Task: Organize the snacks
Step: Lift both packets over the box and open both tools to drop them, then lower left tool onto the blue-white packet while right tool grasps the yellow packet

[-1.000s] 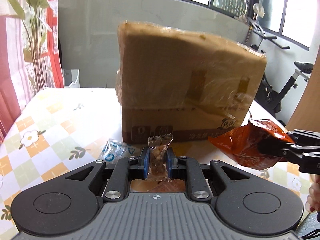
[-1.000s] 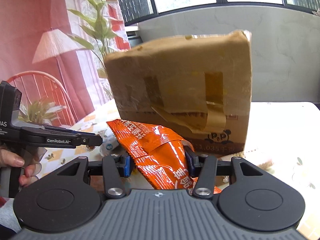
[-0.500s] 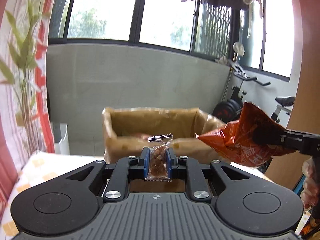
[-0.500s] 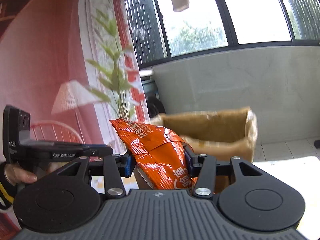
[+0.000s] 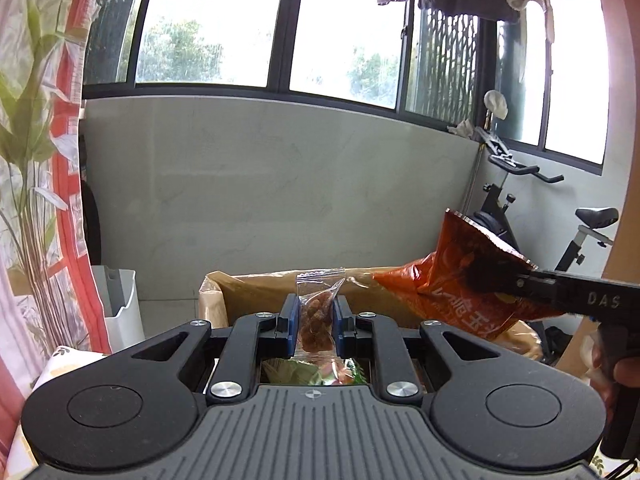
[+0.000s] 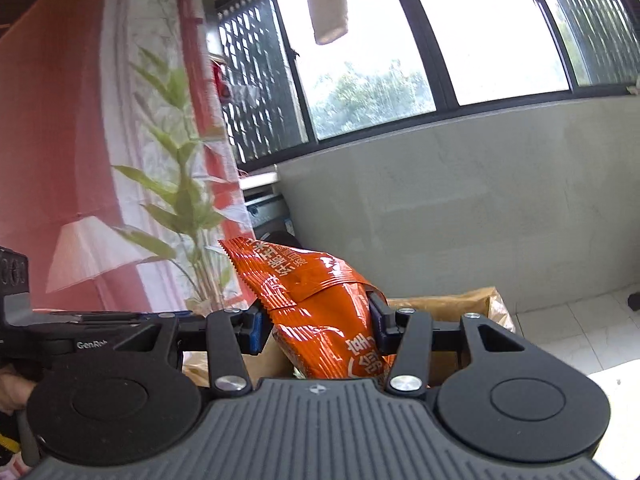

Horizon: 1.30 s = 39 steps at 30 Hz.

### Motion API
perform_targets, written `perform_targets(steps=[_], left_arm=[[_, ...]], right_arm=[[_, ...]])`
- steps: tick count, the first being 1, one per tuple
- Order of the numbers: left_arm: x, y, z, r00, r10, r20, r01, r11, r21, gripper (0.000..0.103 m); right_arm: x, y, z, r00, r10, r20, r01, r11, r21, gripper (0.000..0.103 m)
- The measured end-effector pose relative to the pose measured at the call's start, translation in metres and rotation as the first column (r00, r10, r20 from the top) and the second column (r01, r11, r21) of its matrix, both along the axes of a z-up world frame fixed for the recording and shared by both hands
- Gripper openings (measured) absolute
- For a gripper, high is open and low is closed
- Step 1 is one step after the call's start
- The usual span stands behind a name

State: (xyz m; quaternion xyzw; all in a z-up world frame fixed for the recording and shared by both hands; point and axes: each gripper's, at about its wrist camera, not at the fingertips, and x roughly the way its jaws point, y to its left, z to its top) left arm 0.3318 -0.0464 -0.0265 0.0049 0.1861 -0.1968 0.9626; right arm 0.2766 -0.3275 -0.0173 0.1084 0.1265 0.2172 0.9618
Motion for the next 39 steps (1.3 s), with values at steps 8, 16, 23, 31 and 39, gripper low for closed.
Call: perform_targets(steps=[8, 16, 23, 31, 39], left_arm=[[0.038, -0.009, -0.016, 0.998, 0.028, -0.055, -0.025, 0.998, 0.051, 0.022], [0.03, 0.002, -0.008, 0.998, 0.052, -0.045, -0.05, 0.997, 0.058, 0.048], [-0.006, 0.021, 0.002, 0.997, 0.072, -0.032, -0.07, 0.996, 0.06, 0.053], [-0.061, 0.051, -0.009, 0.995, 0.077, -0.069, -0.072, 0.995, 0.065, 0.054], [-0.095, 0.091, -0.041, 0.982, 0.112, -0.149, -0.102, 0.992, 0.073, 0.054]], right_arm=[[0.036, -0.006, -0.03, 0.992, -0.071, -0.102, 0.072, 0.997, 0.004, 0.053], [0.032, -0.005, -0.02, 0.995, -0.061, -0.078, 0.058, 0.998, -0.036, 0.068], [-0.007, 0.002, -0.01, 0.998, -0.041, -0.046, 0.038, 0.998, -0.051, 0.068], [-0.062, 0.018, -0.024, 0.999, -0.039, -0.012, 0.037, 0.99, -0.136, 0.068], [-0.096, 0.037, -0.057, 0.998, -0.001, -0.068, -0.01, 0.987, -0.161, 0.068]])
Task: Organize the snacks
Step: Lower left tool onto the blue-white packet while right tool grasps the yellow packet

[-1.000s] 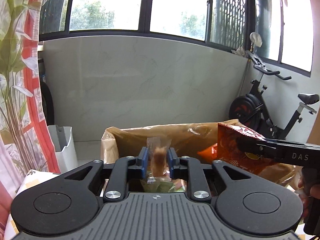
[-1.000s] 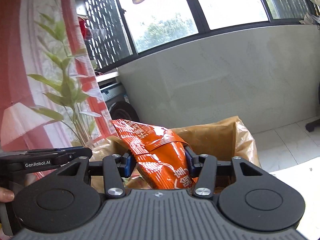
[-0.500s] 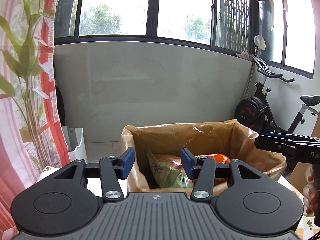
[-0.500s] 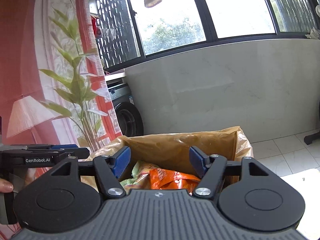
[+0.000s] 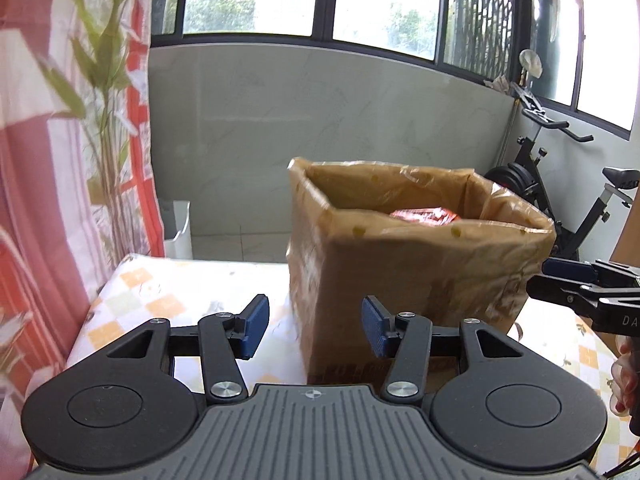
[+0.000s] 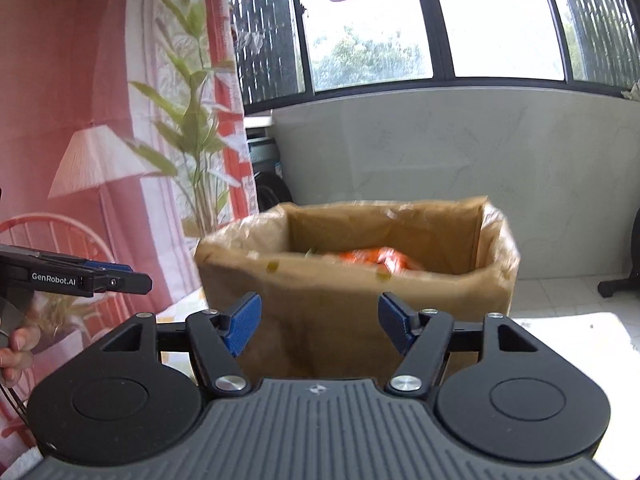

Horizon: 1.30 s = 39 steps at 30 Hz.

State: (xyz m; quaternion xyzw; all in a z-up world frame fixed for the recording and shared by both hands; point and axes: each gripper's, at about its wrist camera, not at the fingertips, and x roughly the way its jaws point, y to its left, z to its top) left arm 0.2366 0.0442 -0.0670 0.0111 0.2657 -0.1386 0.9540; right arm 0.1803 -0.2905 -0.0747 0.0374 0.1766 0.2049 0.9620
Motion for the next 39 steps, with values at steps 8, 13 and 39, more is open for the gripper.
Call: perform_targets(steps=[8, 13, 39], left_arm=[[-0.005, 0.026, -0.024, 0.998, 0.035, -0.043, -0.036, 0.999, -0.022, 0.054], [0.003, 0.036, -0.045, 0.997, 0.038, -0.068, -0.041, 0.999, -0.031, 0.054], [0.07, 0.048, -0.133, 0.979, -0.051, -0.199, 0.04, 0.998, -0.058, 0.063]], right_arm=[[-0.004, 0.02, -0.035, 0.993, 0.031, -0.11, -0.029, 0.999, 0.017, 0.068], [0.008, 0.035, -0.055, 0.979, 0.062, -0.196, -0.06, 0.998, 0.015, 0.068], [0.079, 0.109, -0.132, 0.893, 0.045, -0.448, -0.175, 0.951, -0.255, 0.035]])
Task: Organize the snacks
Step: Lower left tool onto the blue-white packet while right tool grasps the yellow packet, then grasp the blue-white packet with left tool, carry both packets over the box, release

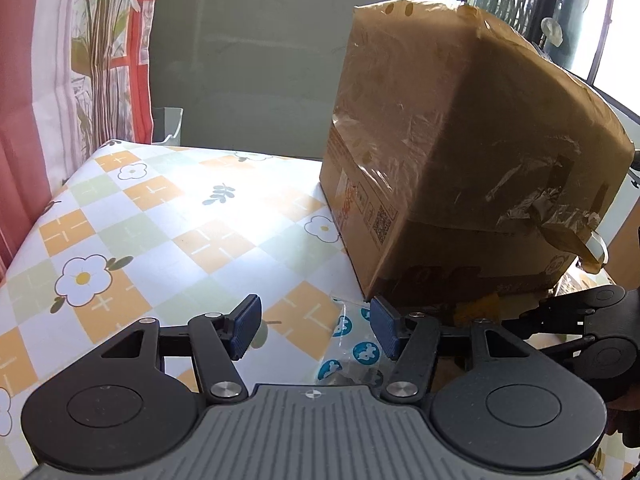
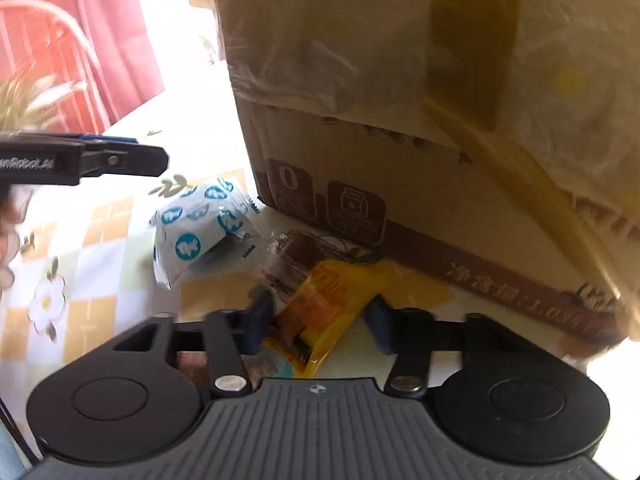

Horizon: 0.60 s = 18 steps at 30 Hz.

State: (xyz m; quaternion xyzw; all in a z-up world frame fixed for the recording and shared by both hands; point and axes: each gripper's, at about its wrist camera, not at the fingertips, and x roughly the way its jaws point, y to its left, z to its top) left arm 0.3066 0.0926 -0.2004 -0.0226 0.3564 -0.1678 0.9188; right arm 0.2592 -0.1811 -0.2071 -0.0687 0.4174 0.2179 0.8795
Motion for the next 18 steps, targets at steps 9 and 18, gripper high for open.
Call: perform_targets(steps=[9, 18], left_arm=[[0.003, -0.025, -0.014, 0.998, -0.061, -0.036, 0.062, 0.998, 0.03, 0.067], [0.008, -0.044, -0.035, 0.995, -0.066, -0.08, 0.074, 0.992, 0.104, 0.068]], right_arm=[[-0.01, -0.044, -0.002, 0.996, -0.093, -0.011, 0.093, 0.992, 0.084, 0.014], [-0.018, -0.065, 0.006, 0.994, -0.108, 0.004, 0.106, 0.983, 0.148, 0.014]])
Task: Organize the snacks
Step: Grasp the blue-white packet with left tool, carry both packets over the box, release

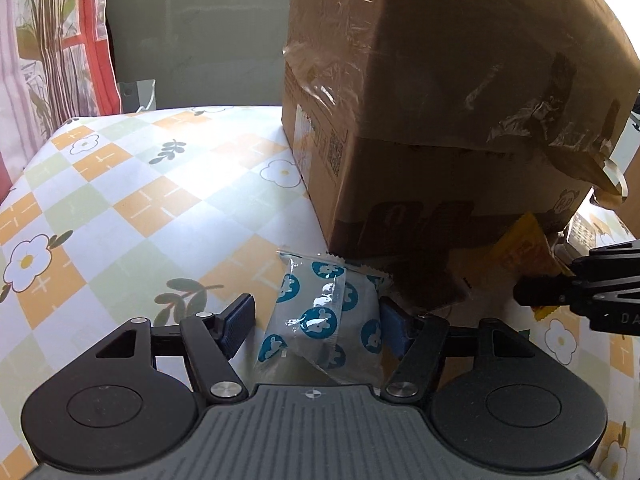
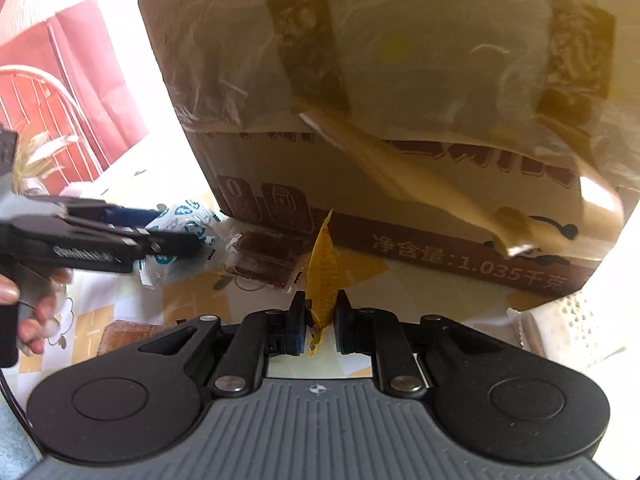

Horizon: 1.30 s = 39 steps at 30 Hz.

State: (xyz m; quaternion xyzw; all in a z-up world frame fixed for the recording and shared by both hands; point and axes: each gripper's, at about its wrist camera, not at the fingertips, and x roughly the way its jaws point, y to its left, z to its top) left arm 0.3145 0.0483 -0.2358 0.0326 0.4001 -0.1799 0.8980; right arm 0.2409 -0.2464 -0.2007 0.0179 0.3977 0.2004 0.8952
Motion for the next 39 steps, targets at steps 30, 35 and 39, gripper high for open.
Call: perform_targets(steps=[30, 35, 39], left_arm=[[-0.082, -0.024, 0.162, 0.947, 0.087, 0.31, -0.057, 0.993, -0.107, 0.048], [-0.067, -0.053, 0.203, 0.917, 0.028, 0.397, 0.012, 0.995, -0.099, 0.048], [-0.043, -0.079, 0.221, 0.899, -0.005, 0.438, 0.049, 0.995, -0.089, 0.048]], right_arm=[[-0.069, -0.055, 0.099, 0.953, -0.043, 0.299, -0.023, 0.977, 0.213, 0.014], [-0.049, -0.072, 0.146, 0.913, -0.067, 0.402, -0.035, 0.97, 0.242, 0.014], [-0.023, -0.082, 0.168, 0.889, -0.097, 0.448, -0.004, 0.976, 0.219, 0.014]])
